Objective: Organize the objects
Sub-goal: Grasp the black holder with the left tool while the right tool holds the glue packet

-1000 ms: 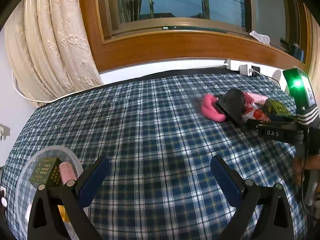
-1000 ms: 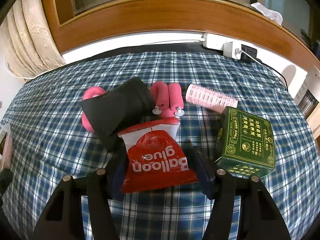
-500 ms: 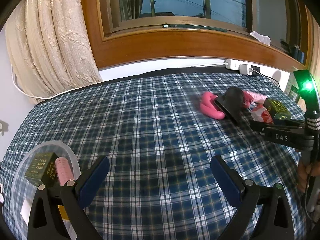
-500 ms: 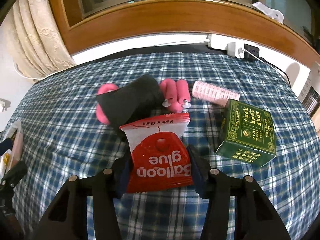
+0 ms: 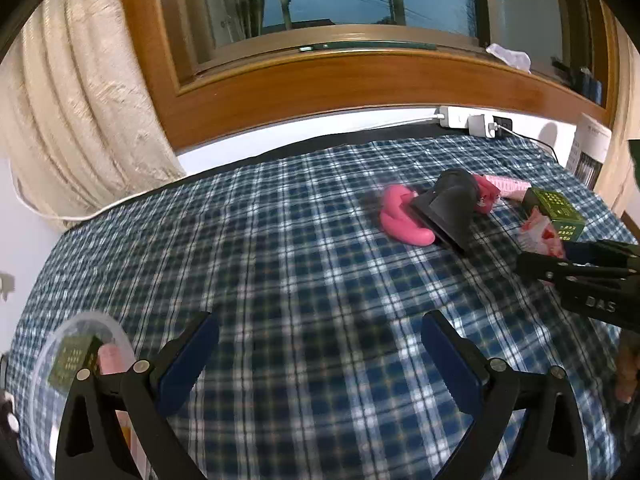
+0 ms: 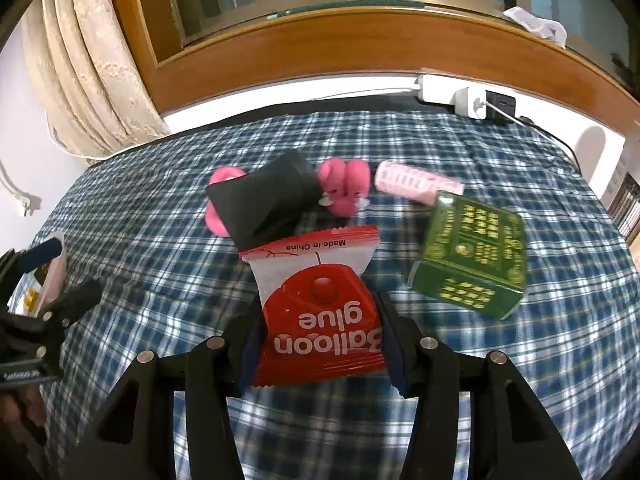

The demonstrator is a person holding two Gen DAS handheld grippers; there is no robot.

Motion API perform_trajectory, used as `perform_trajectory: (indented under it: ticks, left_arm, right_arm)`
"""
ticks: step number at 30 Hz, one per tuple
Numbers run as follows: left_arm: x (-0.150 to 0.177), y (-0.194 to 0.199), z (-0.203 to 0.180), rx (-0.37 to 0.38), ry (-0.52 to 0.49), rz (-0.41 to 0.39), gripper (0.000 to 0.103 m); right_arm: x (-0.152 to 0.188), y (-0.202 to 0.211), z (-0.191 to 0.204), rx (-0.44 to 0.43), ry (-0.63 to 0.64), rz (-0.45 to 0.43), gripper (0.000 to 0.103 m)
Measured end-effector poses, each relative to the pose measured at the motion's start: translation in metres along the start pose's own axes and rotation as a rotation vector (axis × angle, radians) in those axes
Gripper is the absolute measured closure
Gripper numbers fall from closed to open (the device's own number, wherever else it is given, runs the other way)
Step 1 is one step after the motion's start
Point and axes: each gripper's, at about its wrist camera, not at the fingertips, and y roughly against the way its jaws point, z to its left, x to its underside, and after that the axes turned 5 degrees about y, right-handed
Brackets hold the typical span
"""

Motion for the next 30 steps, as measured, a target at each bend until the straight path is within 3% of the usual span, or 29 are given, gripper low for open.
perform_trajectory:
  ticks: [8,15,30]
  left_arm:
    - [-0.023,-0.022,-0.026,0.041,-0.062,0.023,0.001]
    - [-0.054,-0.051,-0.057,0.122,-0.097,0.037,0.001]
    - [-0.082,-0.094,-0.101,0.166,-0.253,0.027,0.002]
  right_arm:
    - [0.002,0.006,-0.029,-0.026,-0.070,-0.002,0.051]
    - [0.001,0.008,-0.039,-0.050,-0.109,-0.003,0.051]
    - [0.003,0.006,-0.047,-0.049,-0.152,0.006,0.051]
